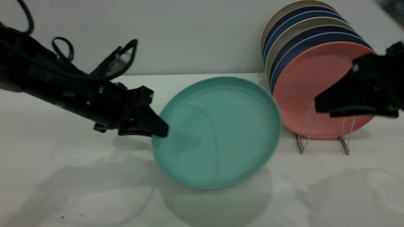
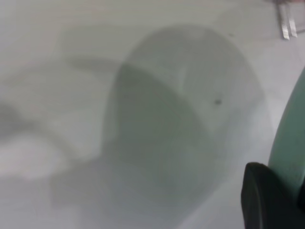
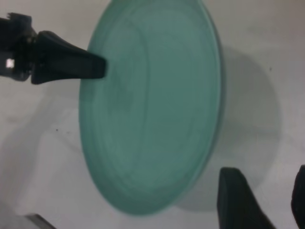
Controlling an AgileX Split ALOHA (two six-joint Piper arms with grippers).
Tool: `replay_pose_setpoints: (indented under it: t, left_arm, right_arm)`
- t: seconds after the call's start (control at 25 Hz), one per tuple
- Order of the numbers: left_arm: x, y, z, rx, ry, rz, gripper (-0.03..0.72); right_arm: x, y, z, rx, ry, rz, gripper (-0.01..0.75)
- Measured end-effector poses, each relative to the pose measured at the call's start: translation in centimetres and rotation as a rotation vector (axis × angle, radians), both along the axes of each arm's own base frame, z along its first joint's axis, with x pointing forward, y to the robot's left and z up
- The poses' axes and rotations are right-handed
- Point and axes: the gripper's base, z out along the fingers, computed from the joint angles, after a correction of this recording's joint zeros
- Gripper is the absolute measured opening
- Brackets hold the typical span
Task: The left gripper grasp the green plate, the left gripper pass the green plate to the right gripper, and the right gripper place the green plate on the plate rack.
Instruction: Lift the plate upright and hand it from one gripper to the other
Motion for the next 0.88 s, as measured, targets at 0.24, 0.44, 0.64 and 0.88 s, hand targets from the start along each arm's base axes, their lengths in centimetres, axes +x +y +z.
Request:
replay_pose_setpoints:
  t: [0.24,0.44,0.64,0.88]
  left_arm:
    - [-0.5,-1.6,0.4,-0.057,0.013,-0.023,0.015]
    - [-0.7,-2.0,0.4,-0.069,0.015,-0.038,0.015]
    - [-0.6,-1.9,0.4,-0.054,0.011,-0.038,0.015]
    - [-0.5,-1.5,-0.1,0.014,-0.003,-0.033,0.015]
  right_arm:
    - [0.4,0.2,-1.7,0.029,0.039,0.004,0.303]
    - [0.6,0.4,-2.2,0.065,0.053,-0.002,0.303]
    - [0.7,0.3,-2.2,0.07,0.041,-0.006,0.303]
    - [0.8,0.1,-2.2,0.047,0.039,-0.016,0.303]
